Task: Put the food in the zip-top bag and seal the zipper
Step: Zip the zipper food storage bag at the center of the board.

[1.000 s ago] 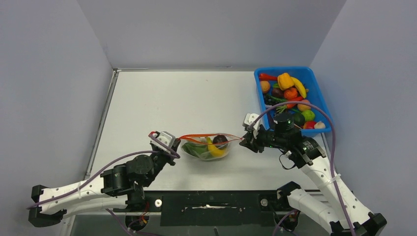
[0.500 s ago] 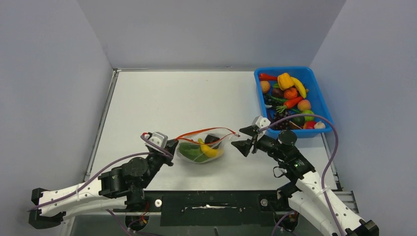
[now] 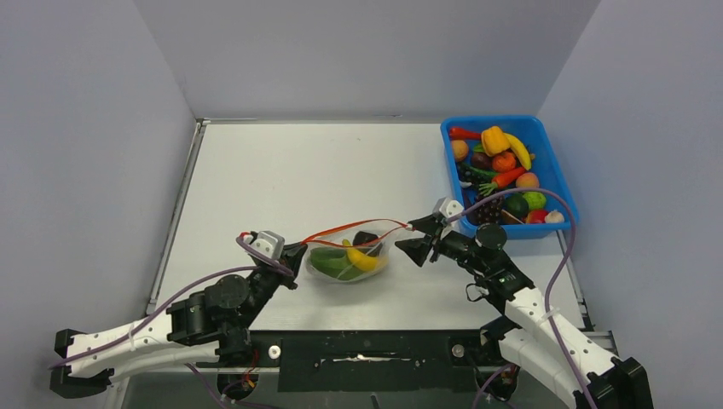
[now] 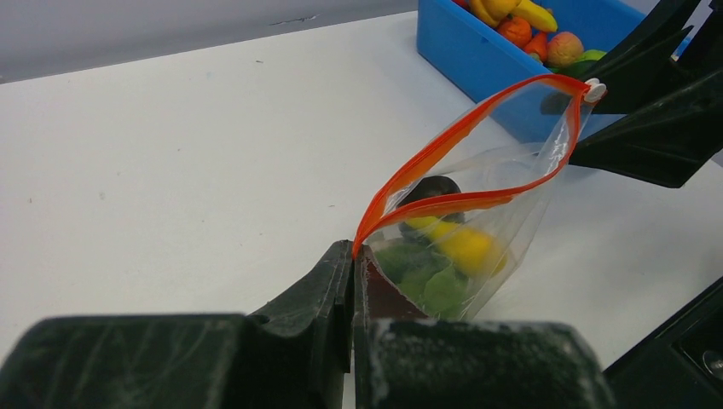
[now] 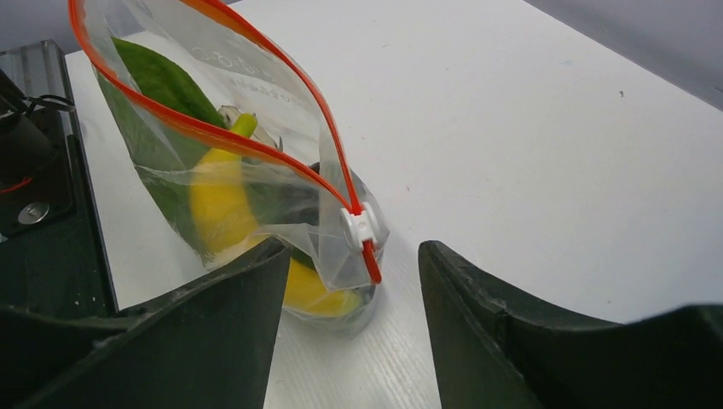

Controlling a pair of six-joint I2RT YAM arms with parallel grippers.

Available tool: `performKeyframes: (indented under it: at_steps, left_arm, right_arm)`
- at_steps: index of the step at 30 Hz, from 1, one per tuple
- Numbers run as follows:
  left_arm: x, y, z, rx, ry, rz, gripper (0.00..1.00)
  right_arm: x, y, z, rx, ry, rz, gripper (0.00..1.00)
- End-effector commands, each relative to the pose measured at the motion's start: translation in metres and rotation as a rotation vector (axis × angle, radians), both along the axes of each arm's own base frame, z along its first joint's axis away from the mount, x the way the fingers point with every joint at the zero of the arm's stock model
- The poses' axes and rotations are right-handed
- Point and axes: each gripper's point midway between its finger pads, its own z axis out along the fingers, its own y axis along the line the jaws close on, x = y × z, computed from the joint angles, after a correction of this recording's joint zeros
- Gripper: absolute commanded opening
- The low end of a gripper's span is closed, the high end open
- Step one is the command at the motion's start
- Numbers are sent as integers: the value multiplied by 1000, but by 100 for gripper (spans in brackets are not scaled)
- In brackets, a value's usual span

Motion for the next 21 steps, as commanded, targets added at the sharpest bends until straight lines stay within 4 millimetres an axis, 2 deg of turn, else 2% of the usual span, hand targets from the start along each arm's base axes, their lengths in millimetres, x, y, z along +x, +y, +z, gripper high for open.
performKeyframes:
  at_steps: [1, 2, 5, 7, 8, 15, 16, 17, 21]
  left_arm:
    - [0, -1, 25, -94, -36, -6, 0]
    - [0, 0, 24, -90, -35, -4, 0]
    - [0, 2, 23, -89, -34, -1, 0]
    - [-1, 4, 24, -95, -36, 2, 0]
    - [-1, 6, 25, -102, -36, 5, 0]
    - [2, 30, 40, -140, -21, 82, 0]
    - [2, 33, 44, -148, -22, 91, 10]
    - [1, 34, 49, -160, -27, 83, 16]
    - [-8, 22, 74, -127, -125, -38, 32]
  right_arm:
    - [1, 7, 23, 77, -69, 36, 53]
    - [1, 7, 27, 87, -84, 39, 47]
    - [-3, 8, 37, 99, -128, 60, 16]
    - [-12, 12, 45, 96, -166, 117, 3]
    - [-15, 14, 48, 91, -178, 141, 0]
    - [-25, 14, 70, 46, -200, 193, 0]
    - [-28, 15, 73, 44, -202, 210, 0]
    - [-31, 17, 73, 39, -209, 237, 0]
    - [-34, 22, 81, 30, -236, 291, 0]
